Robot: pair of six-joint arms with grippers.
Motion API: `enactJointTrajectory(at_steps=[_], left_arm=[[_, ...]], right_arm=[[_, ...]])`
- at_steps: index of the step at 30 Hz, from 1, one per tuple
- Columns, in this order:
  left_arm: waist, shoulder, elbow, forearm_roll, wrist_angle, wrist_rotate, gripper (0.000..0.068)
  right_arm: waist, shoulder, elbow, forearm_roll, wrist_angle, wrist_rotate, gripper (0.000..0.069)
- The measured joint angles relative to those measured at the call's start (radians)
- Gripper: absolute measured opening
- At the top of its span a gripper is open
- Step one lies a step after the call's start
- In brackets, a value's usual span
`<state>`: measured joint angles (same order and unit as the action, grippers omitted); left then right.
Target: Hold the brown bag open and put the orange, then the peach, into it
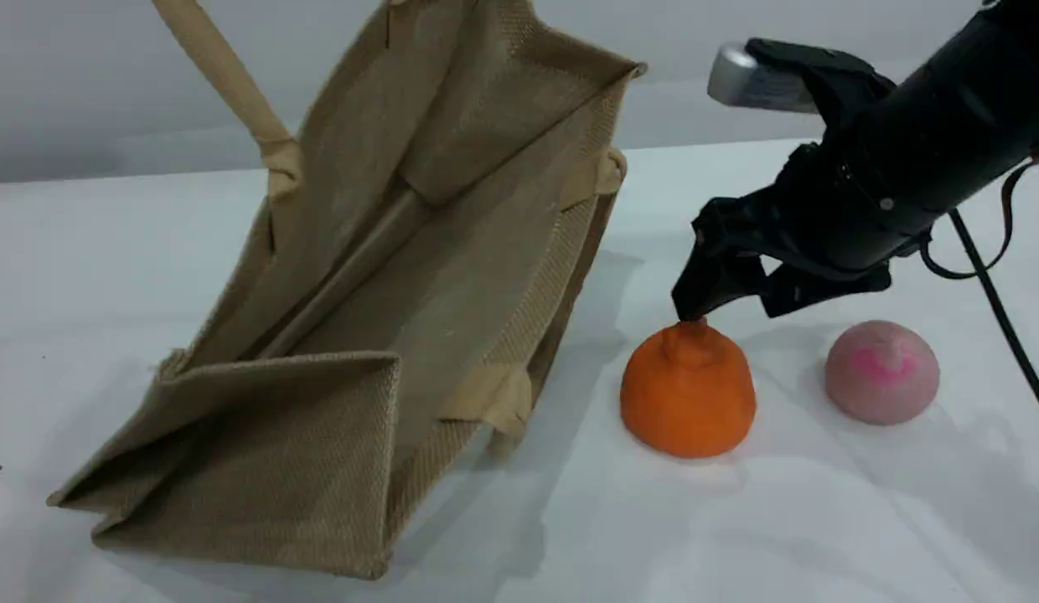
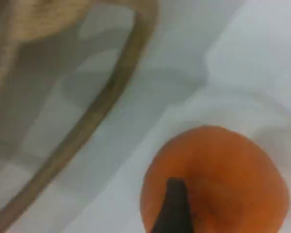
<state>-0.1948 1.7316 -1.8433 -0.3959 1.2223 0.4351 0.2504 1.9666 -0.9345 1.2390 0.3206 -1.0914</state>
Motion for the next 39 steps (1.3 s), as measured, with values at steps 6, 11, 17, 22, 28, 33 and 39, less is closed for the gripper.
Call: enactJointTrajectory(at_steps=[6, 11, 17, 22, 28, 33, 39], left_arm=[[0.000, 0.000, 0.001, -0.006, -0.001, -0.011, 0.0088], [0.000, 0.000, 0.001, -0.006, -0.001, -0.025, 0.0088], [0.000, 0.000, 0.001, -0.006, -0.001, -0.029, 0.0088], [0.000, 0.000, 0.001, -0.016, -0.001, -0.029, 0.0088], [0.000, 0.000, 0.001, -0.056, -0.002, -0.026, 0.0088], [0.000, 0.000, 0.001, -0.053, -0.002, -0.026, 0.0088], [0.000, 0.002, 0.005, -0.053, -0.003, -0.015, 0.0088]], right_arm=[[0.000, 0.012, 0.000, 0.058, 0.046, -0.061, 0.0533], [0.000, 0.029, 0.000, 0.164, 0.062, -0.151, 0.0533], [0.000, 0.076, 0.000, 0.258, 0.060, -0.233, 0.0533], [0.000, 0.114, -0.001, 0.298, 0.107, -0.283, 0.0528], [0.000, 0.118, -0.001, 0.298, 0.129, -0.313, 0.0318], [-0.001, 0.115, -0.001, 0.306, 0.128, -0.333, 0.0049], [-0.037, 0.042, 0.001, 0.231, 0.125, -0.314, 0.0041]])
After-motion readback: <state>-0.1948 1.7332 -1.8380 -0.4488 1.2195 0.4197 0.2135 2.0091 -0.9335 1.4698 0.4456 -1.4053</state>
